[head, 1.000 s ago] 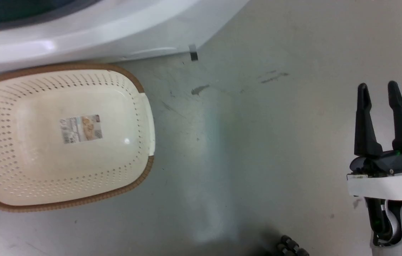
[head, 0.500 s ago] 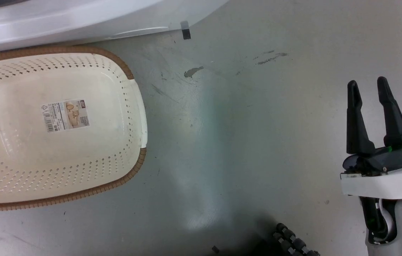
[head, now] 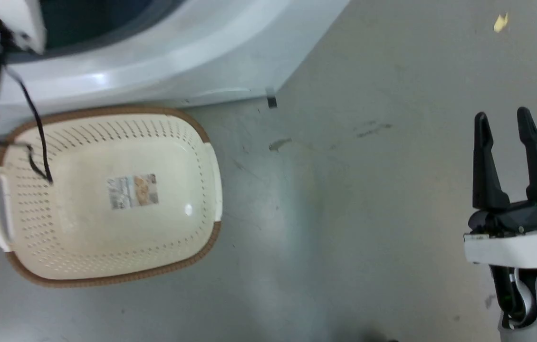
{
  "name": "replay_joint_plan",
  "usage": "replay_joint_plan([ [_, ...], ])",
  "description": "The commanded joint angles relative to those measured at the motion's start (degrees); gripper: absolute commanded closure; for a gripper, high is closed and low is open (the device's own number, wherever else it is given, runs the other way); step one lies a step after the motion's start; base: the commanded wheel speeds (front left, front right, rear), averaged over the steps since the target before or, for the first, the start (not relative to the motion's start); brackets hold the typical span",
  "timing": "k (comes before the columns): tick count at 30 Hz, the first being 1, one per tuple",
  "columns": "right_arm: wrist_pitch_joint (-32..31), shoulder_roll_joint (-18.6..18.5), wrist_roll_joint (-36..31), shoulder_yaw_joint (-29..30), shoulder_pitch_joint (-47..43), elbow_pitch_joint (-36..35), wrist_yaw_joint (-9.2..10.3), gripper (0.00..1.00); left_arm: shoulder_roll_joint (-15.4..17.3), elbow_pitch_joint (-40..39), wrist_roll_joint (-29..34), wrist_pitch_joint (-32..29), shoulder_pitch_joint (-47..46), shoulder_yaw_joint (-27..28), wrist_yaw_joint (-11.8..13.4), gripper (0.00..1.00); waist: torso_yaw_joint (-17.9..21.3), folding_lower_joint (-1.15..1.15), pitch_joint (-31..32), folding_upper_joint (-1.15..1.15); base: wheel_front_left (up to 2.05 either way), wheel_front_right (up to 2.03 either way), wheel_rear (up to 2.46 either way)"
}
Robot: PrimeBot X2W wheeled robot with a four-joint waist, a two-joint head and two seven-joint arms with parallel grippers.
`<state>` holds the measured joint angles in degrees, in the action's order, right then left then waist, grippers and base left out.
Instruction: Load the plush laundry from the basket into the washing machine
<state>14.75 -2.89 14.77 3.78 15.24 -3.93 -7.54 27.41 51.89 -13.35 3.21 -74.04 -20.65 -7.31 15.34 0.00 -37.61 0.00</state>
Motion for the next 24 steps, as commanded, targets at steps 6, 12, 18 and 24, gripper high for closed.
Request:
replay_joint_plan([
  [6,0.2,0.0,-3.1,0.6,-3.1,0.7,0.05,0.00,-3.6,-1.7,-3.0,9.5,9.9,0.2,0.8,0.00,-6.8,0.00,13.1,0.00,0.00,0.00,0.00],
  [12,0.2,0.0,-5.0,0.8,-6.0,1.3,0.05,0.00,-6.9,-11.2,-6.0,11.7,22.1,3.4,3.6,0.00,-11.2,0.00,20.8,0.00,0.00,0.00,0.00],
  [18,0.2,0.0,-6.0,0.7,-8.3,1.6,0.05,0.00,-9.1,-27.9,-7.4,11.8,38.0,8.0,6.3,0.00,-13.9,0.00,26.4,0.00,0.00,0.00,0.00],
  [24,0.2,0.0,-6.8,0.5,-11.6,2.2,0.05,0.00,-11.6,-38.8,-6.3,11.8,52.0,9.0,8.7,0.00,-16.5,0.00,30.6,0.00,0.00,0.00,0.00],
])
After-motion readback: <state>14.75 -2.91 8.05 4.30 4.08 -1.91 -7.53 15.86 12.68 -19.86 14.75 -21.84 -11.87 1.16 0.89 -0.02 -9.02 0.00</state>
